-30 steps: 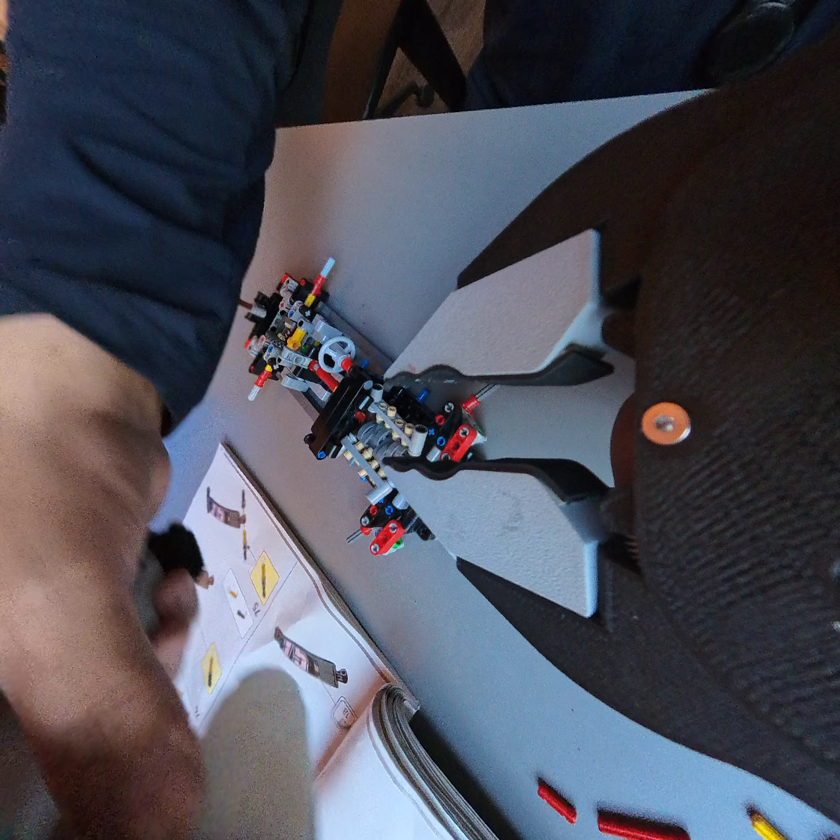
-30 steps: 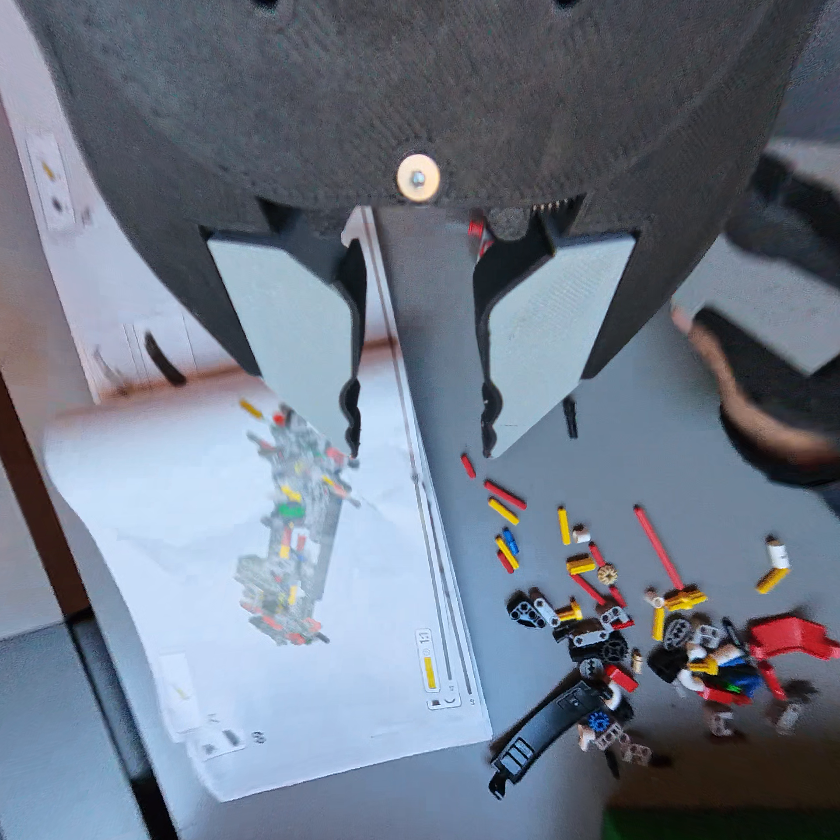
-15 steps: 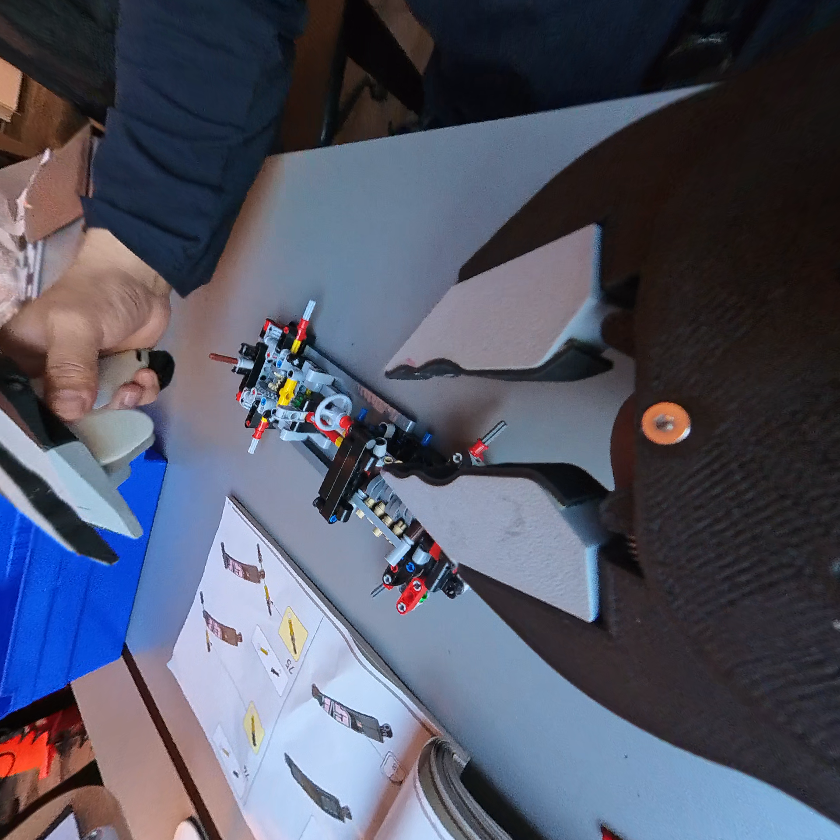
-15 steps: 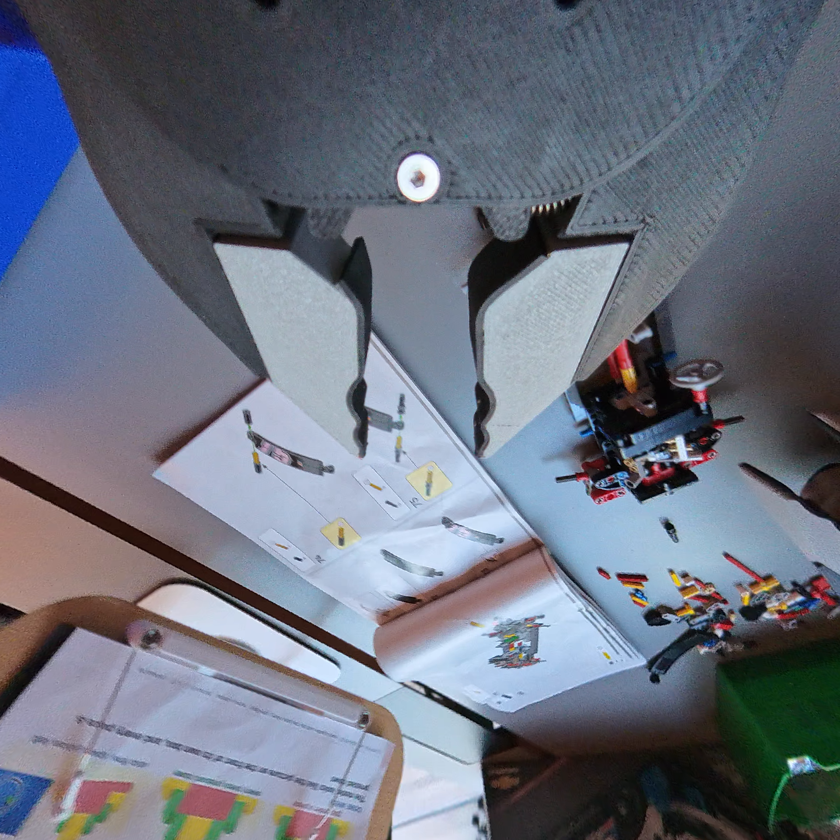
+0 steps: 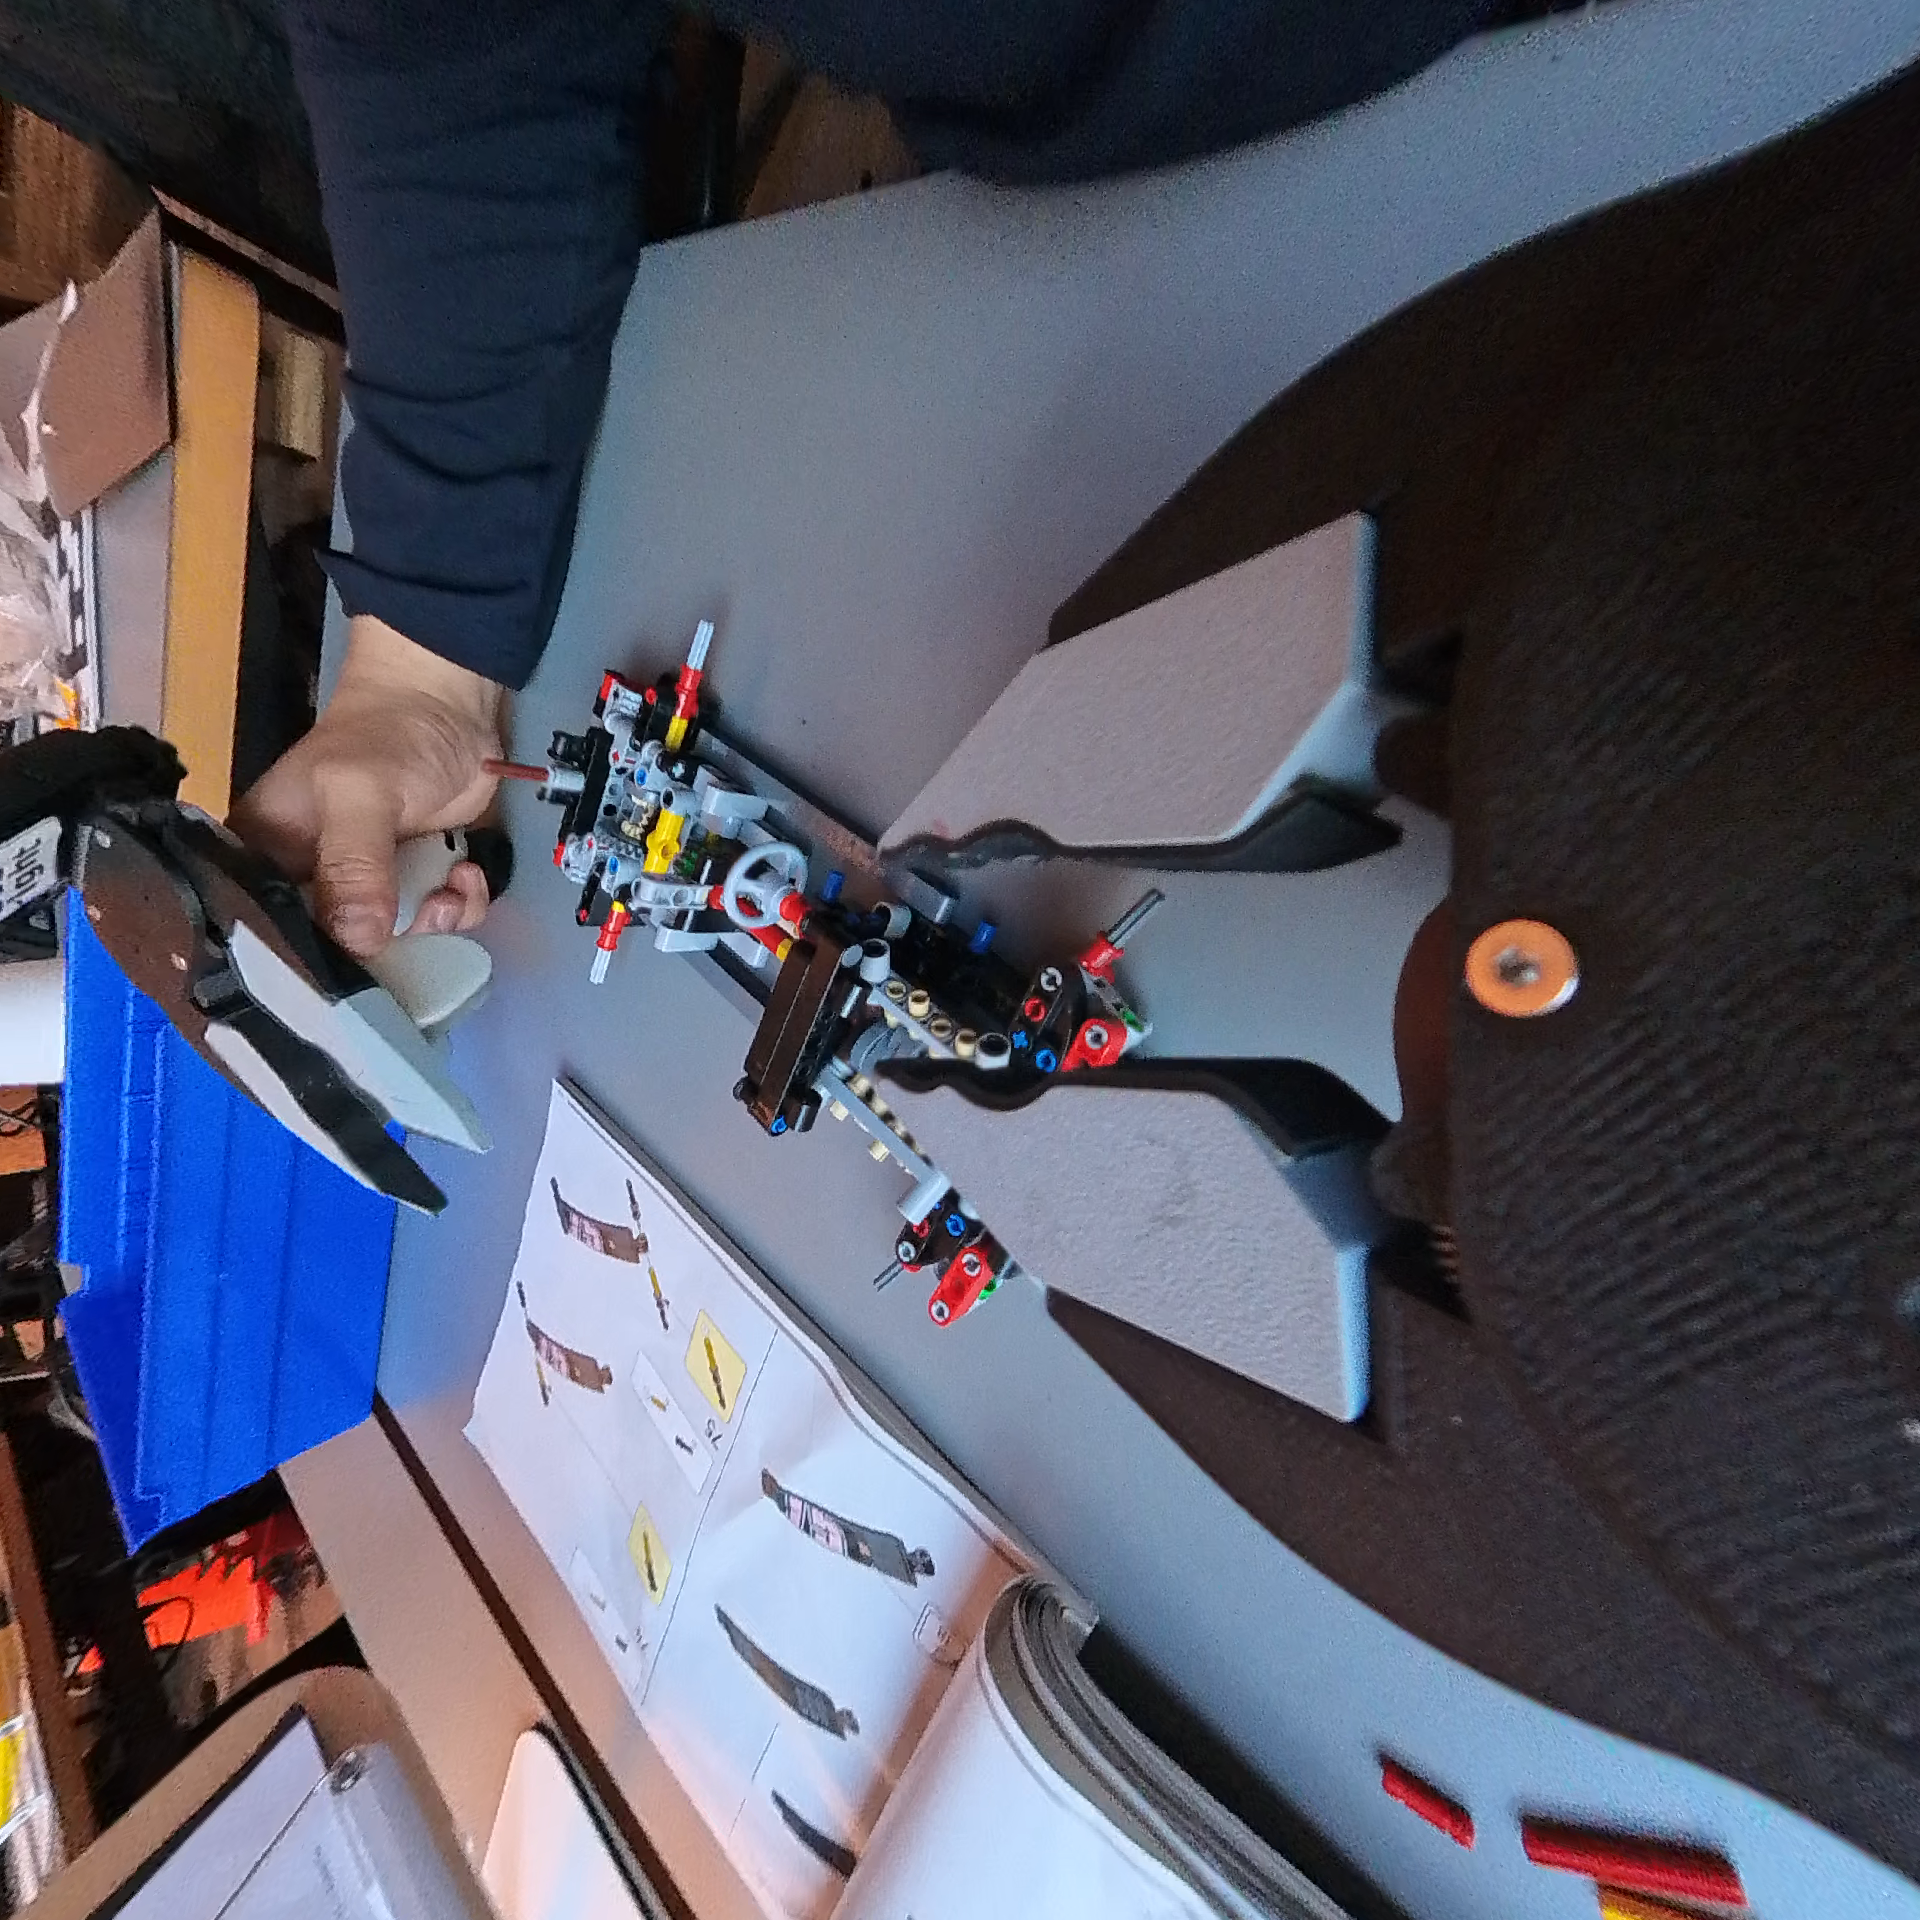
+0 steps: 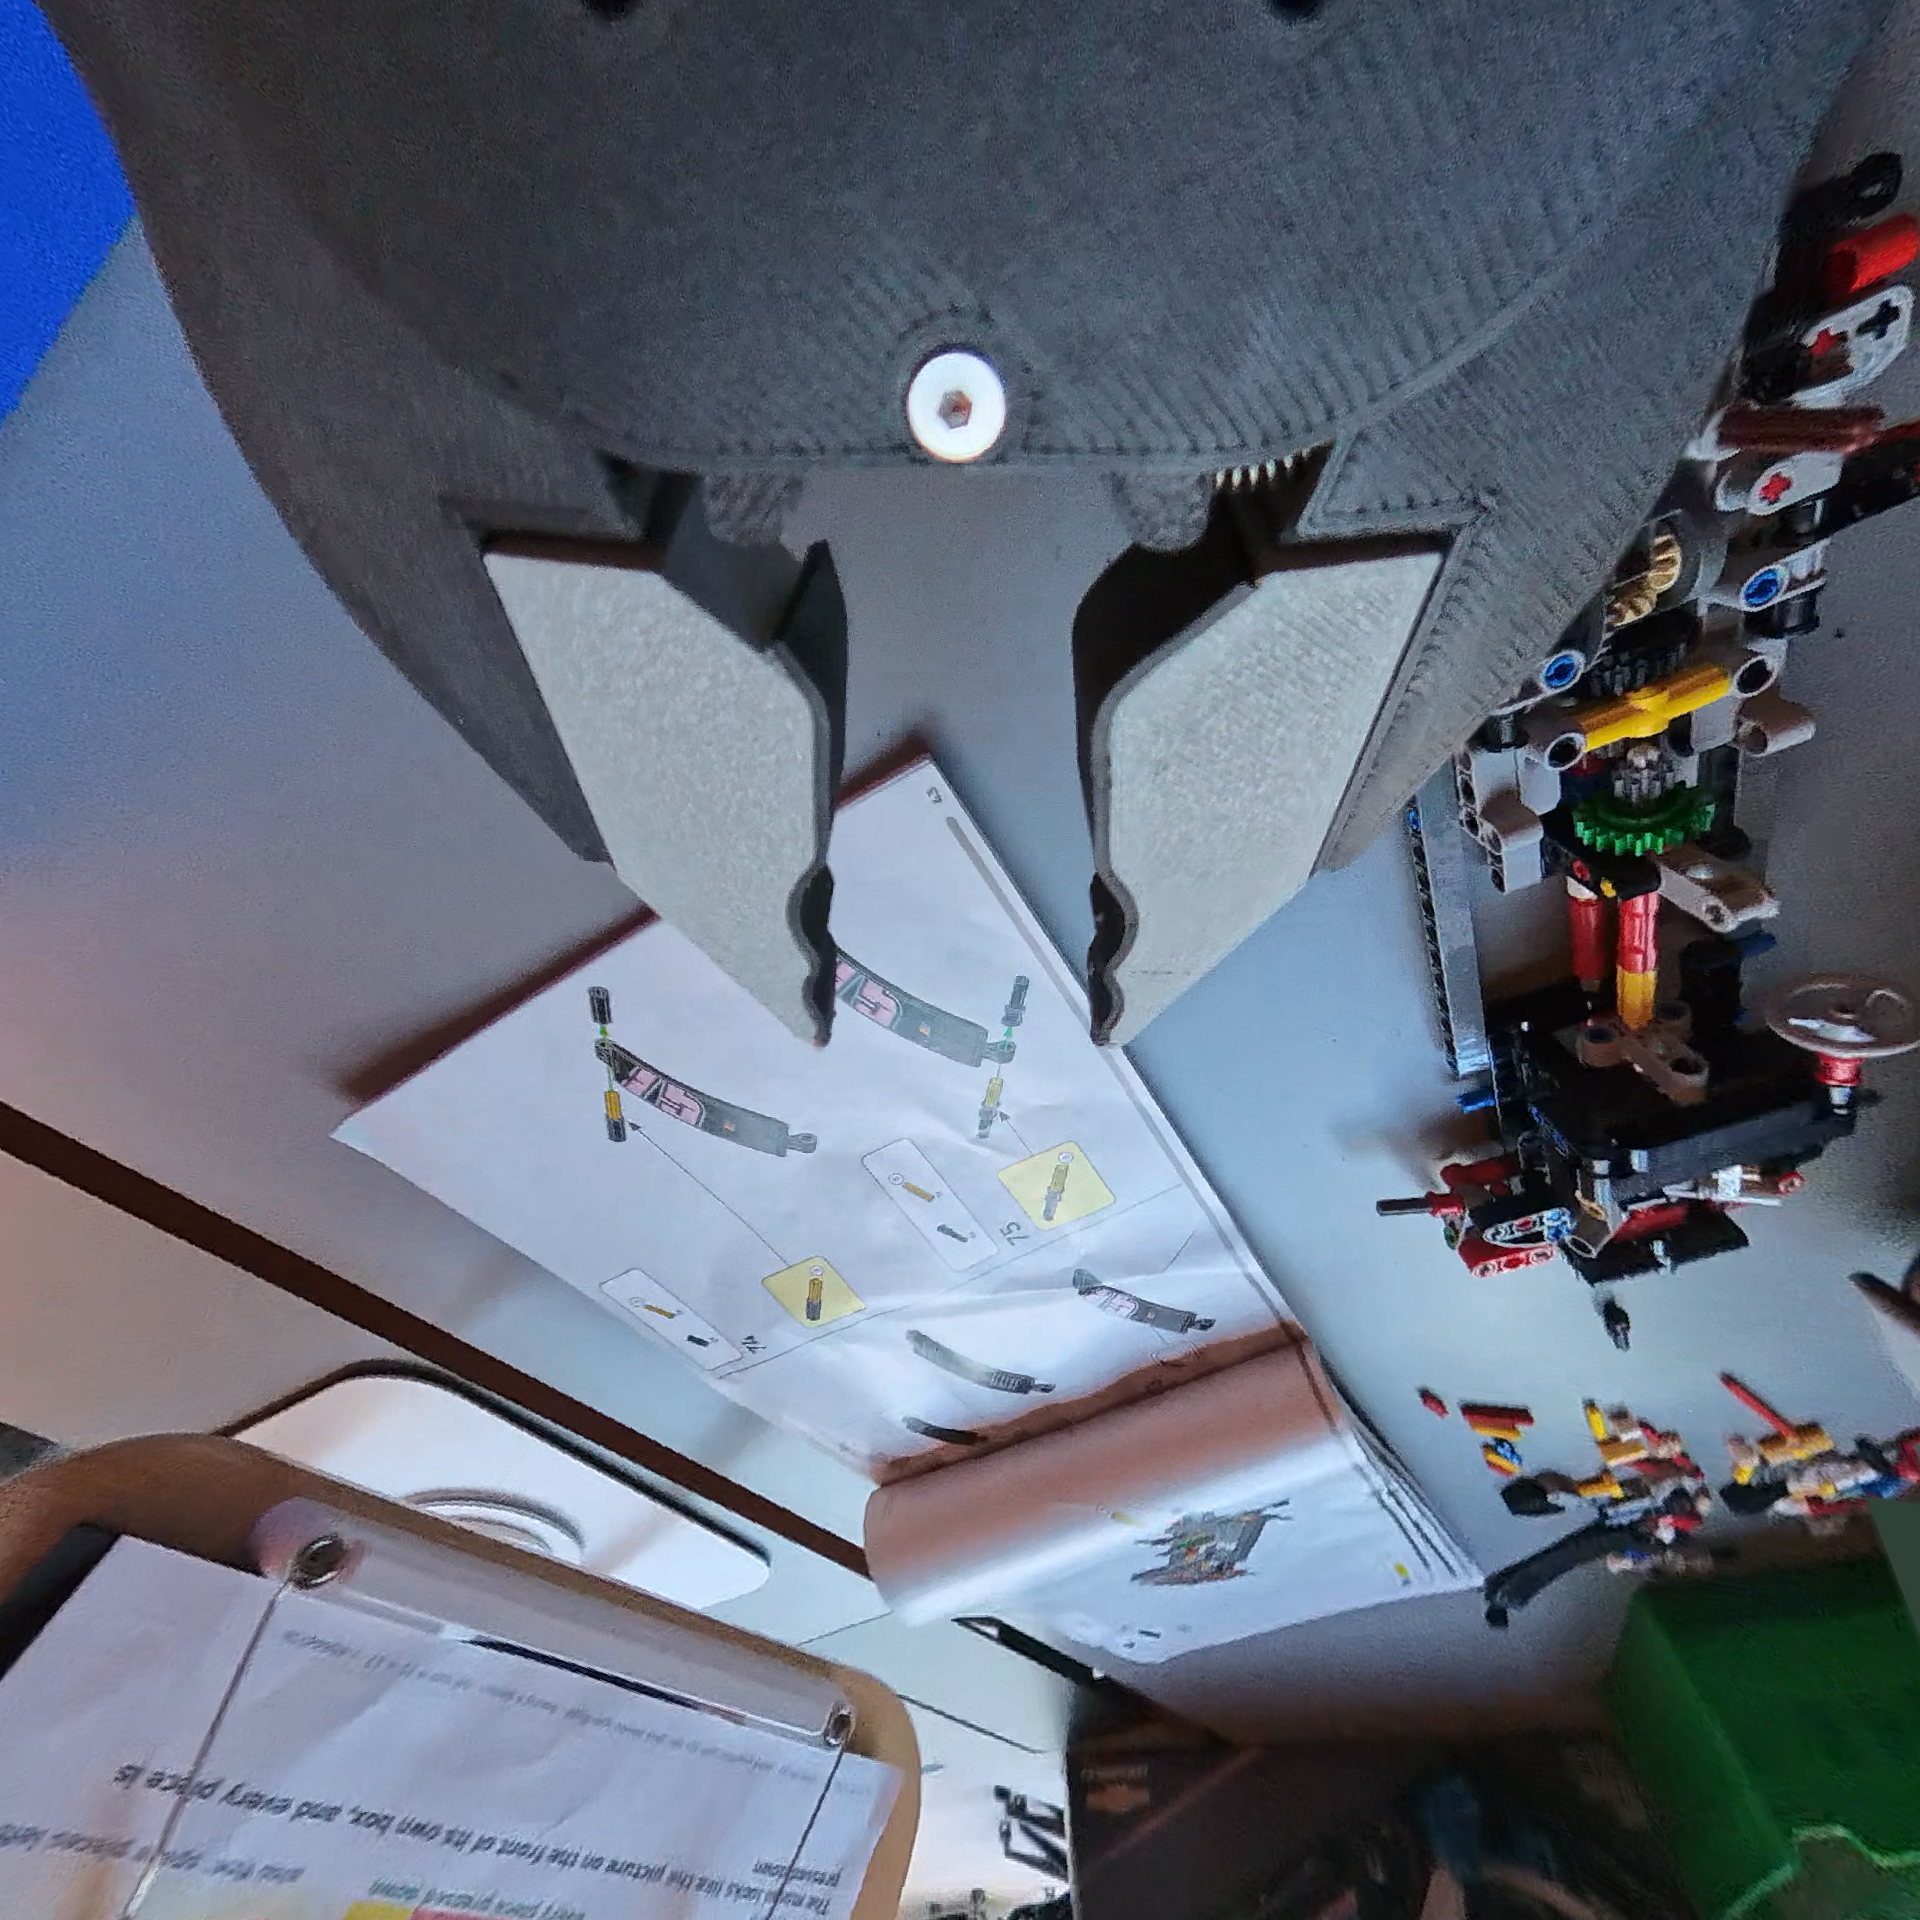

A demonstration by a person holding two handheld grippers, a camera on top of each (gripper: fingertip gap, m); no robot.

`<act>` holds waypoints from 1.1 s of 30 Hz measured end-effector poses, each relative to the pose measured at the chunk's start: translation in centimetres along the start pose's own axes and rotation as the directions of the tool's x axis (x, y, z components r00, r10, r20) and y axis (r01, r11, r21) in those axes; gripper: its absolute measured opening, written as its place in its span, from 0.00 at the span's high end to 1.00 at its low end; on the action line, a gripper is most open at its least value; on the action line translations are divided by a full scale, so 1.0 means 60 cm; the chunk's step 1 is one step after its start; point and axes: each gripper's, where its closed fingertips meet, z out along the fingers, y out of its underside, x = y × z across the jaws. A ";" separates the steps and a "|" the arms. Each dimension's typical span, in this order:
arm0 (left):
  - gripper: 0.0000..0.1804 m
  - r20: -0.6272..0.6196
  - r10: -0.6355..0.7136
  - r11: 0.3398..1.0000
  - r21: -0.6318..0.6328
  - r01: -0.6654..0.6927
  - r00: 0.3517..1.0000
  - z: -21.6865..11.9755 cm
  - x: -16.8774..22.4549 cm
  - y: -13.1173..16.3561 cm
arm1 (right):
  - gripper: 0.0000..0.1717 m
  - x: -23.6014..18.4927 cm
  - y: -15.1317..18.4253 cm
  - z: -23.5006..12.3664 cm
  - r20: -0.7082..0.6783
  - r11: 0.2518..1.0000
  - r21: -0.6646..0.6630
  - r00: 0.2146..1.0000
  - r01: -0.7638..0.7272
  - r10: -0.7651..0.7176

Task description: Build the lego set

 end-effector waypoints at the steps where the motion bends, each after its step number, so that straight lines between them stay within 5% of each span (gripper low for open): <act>1: 0.81 -0.008 -0.012 1.000 -0.003 0.012 1.000 0.001 0.001 0.001 | 0.73 -0.001 0.001 0.003 0.005 1.000 -0.008 1.000 0.012 -0.012; 13: 0.81 -0.038 -0.133 0.991 0.001 0.133 0.990 0.005 -0.005 0.005 | 0.73 0.000 -0.012 0.014 0.041 1.000 0.025 0.999 -0.013 0.012; 33: 0.83 0.093 0.127 0.989 -0.088 -0.119 0.988 0.024 0.008 0.018 | 0.70 0.033 -0.021 -0.018 -0.104 0.990 0.116 0.991 -0.076 0.088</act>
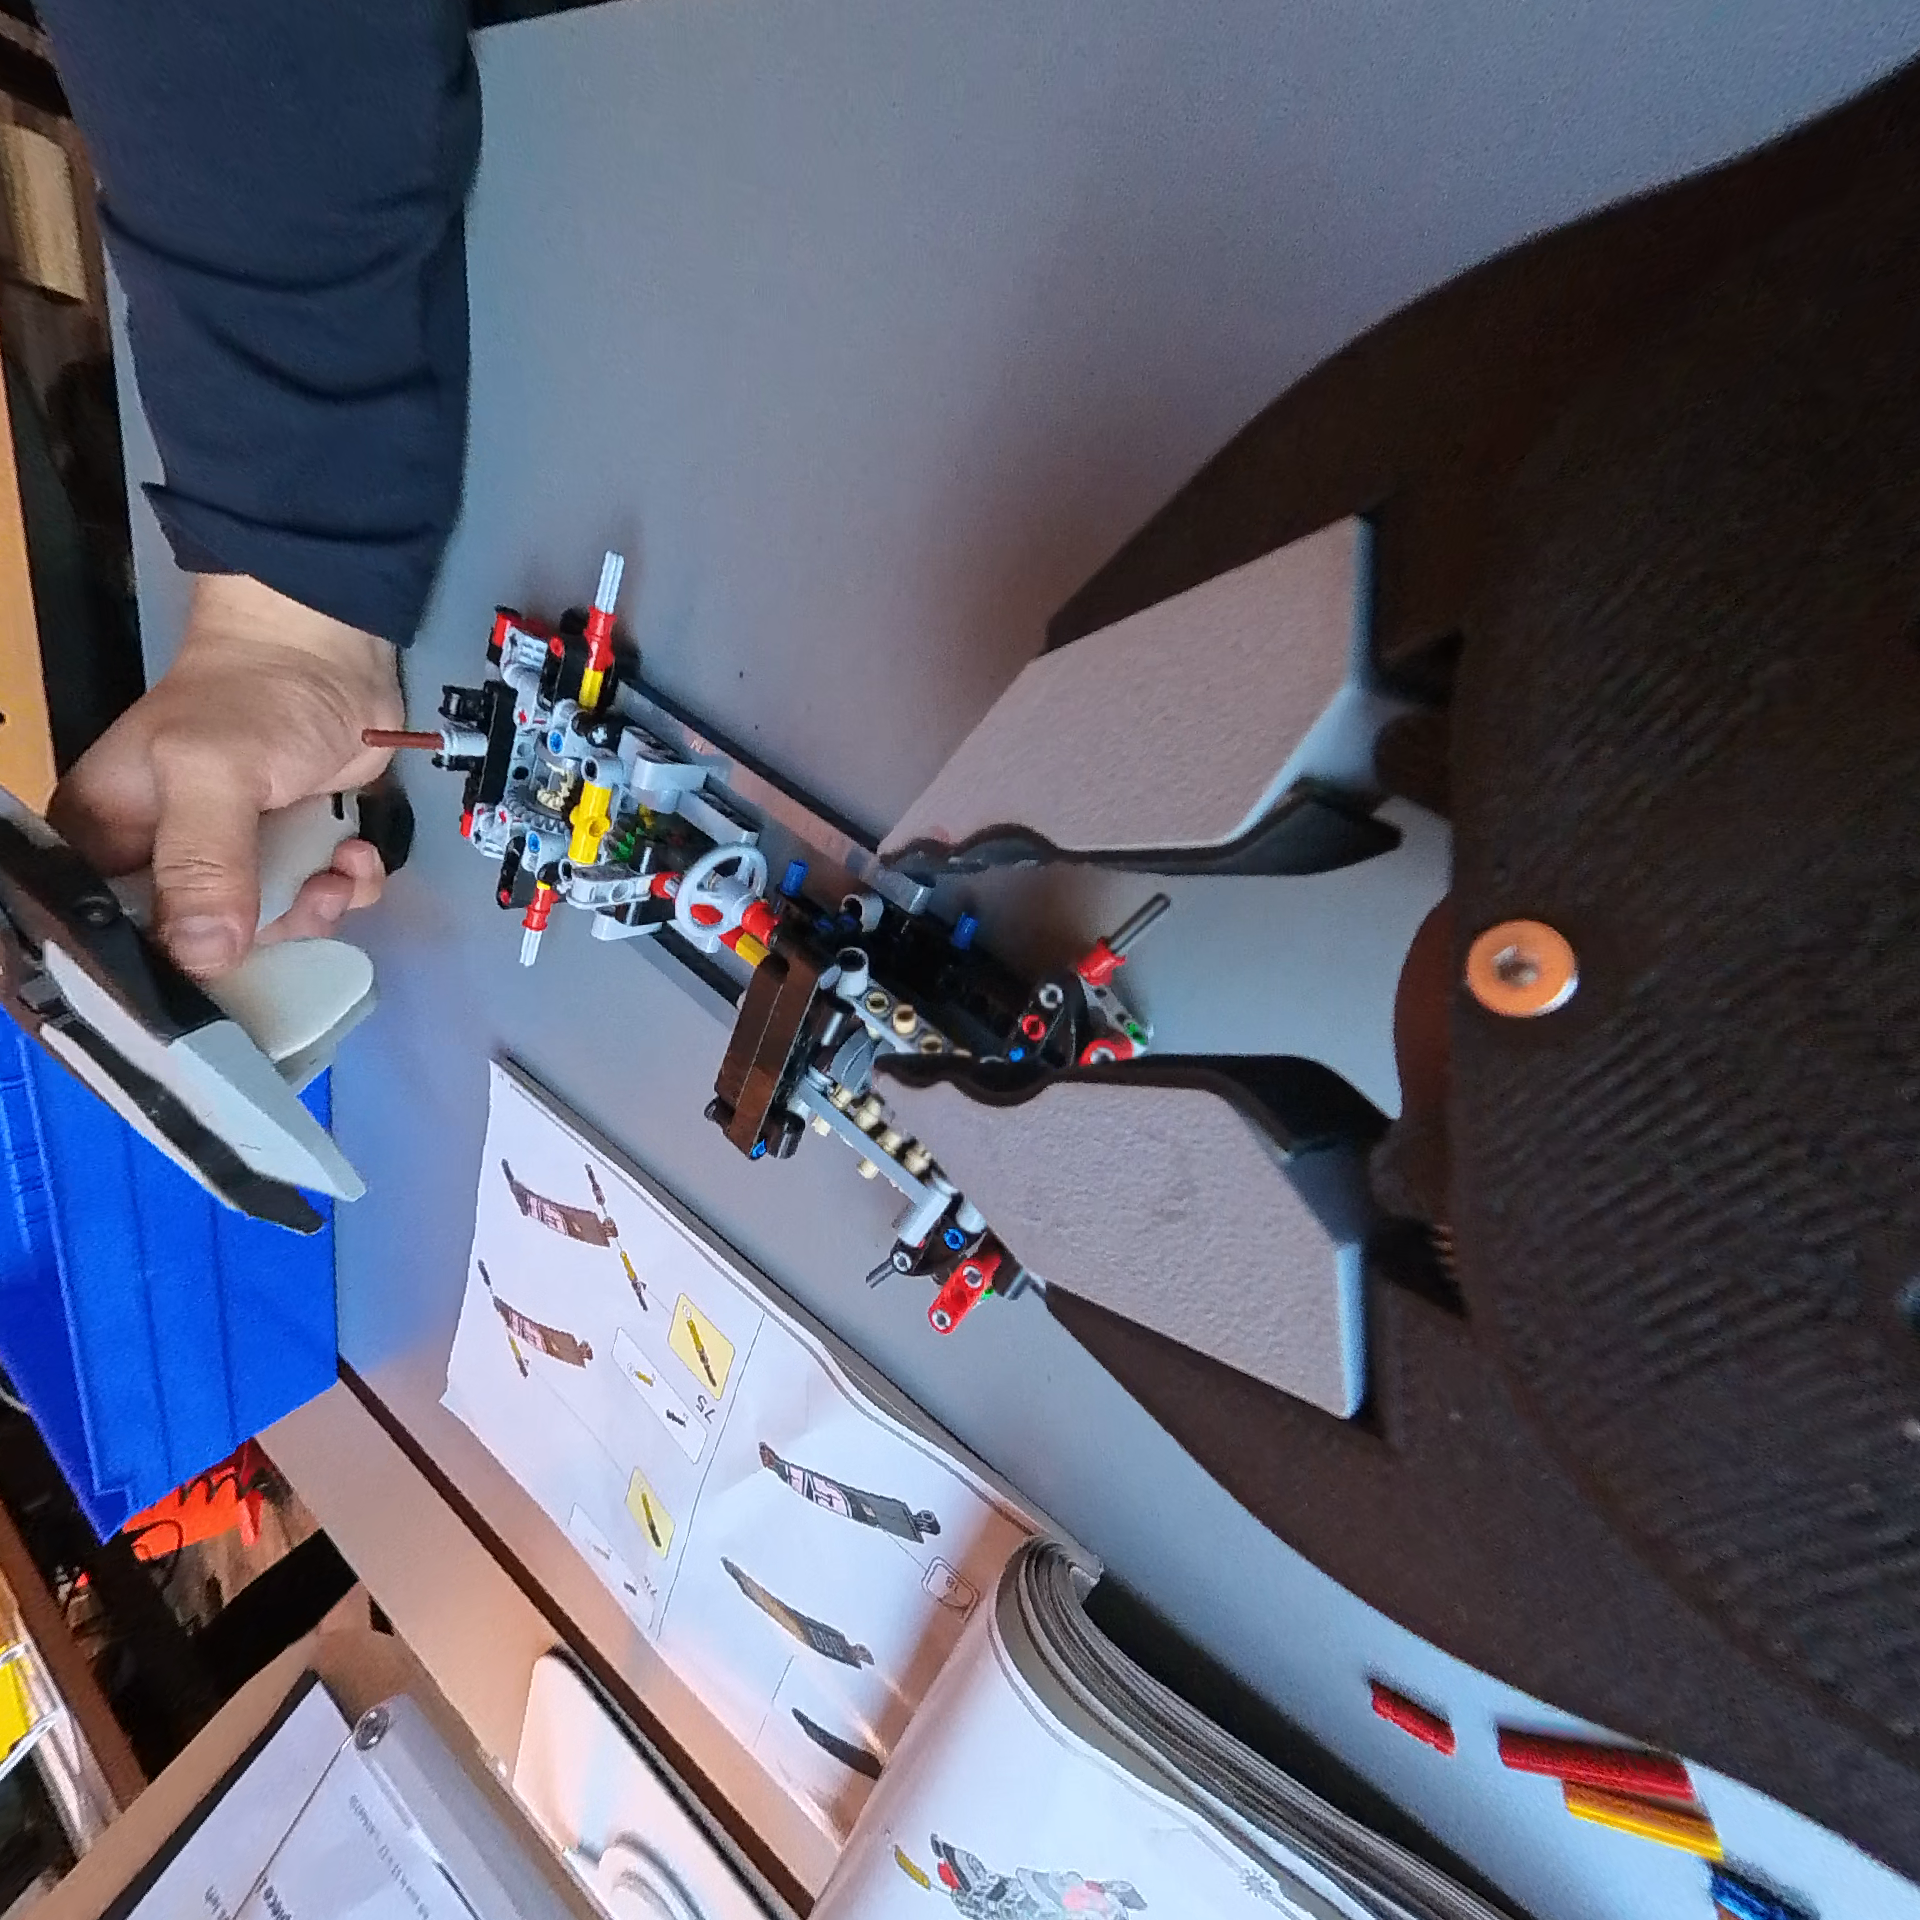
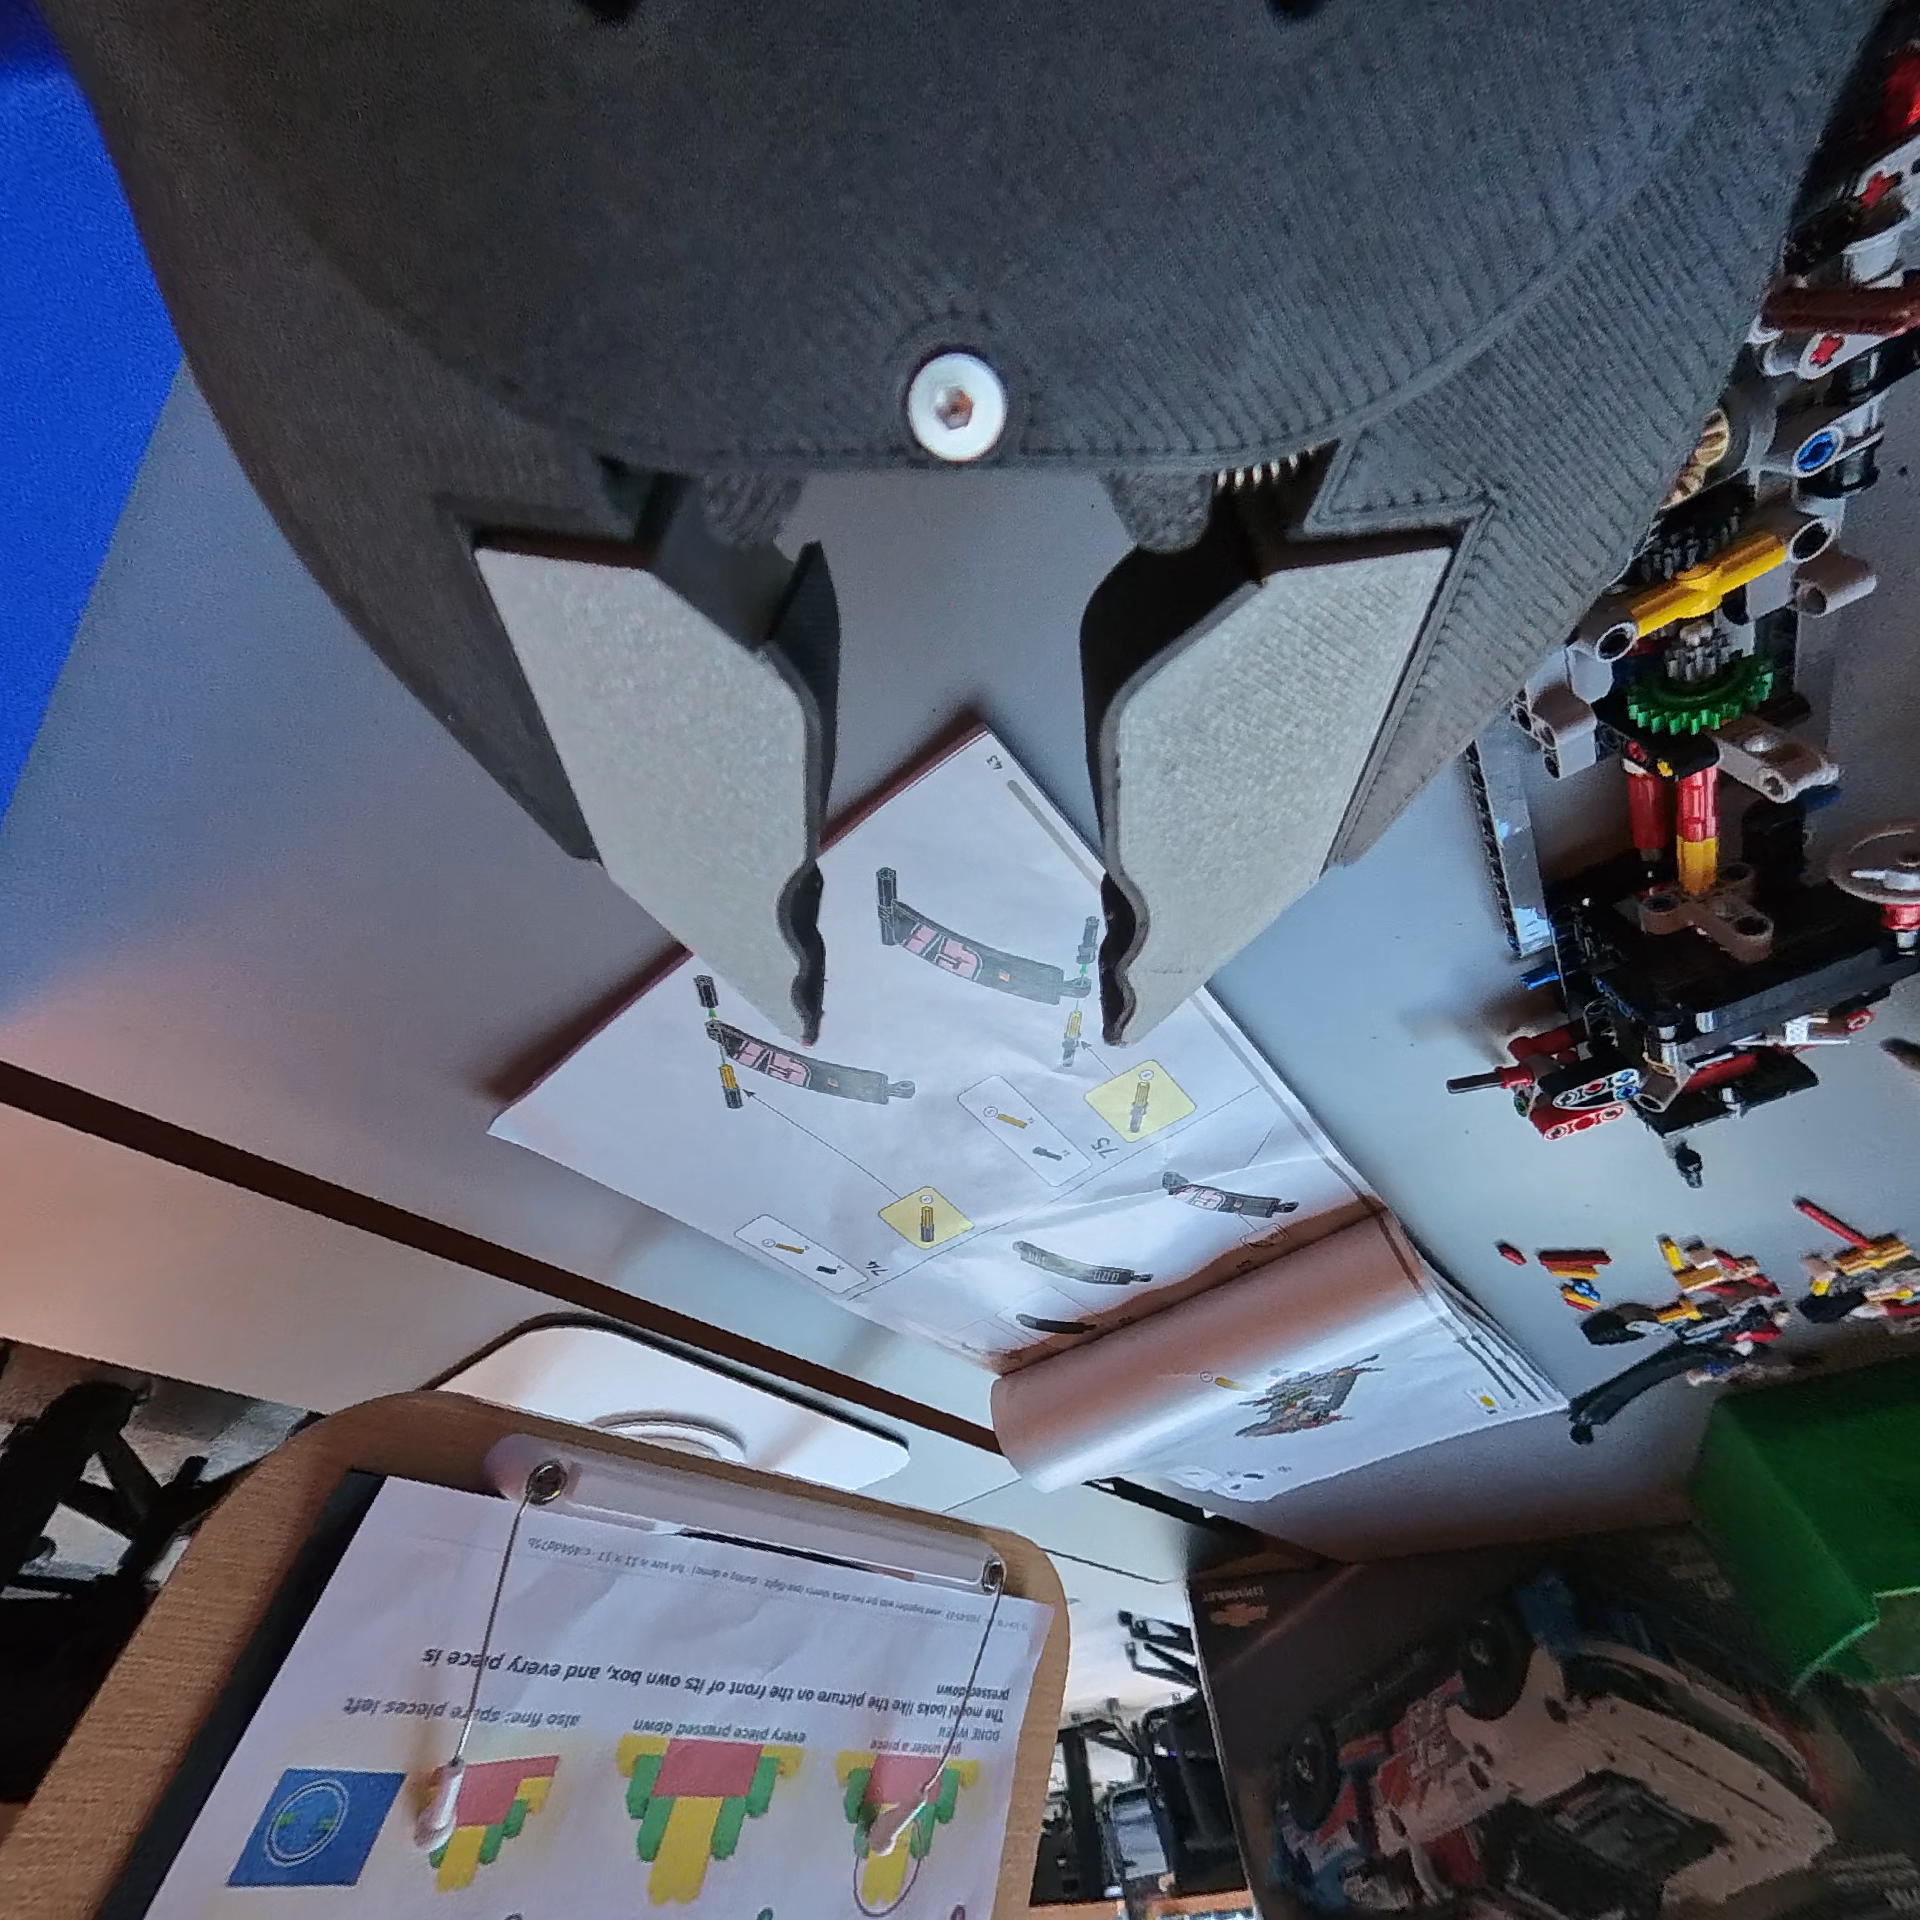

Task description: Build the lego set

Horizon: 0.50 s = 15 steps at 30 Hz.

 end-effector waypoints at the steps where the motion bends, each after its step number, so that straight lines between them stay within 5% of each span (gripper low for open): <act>1: 0.82 0.005 0.004 1.000 -0.010 -0.004 1.000 0.001 0.000 0.002 | 0.70 0.001 -0.001 -0.001 0.000 1.000 0.004 1.000 -0.006 0.006; 15: 0.82 0.016 -0.006 1.000 -0.019 0.006 1.000 -0.013 -0.009 0.001 | 0.67 0.011 -0.004 0.002 0.033 0.998 0.011 0.998 -0.058 0.057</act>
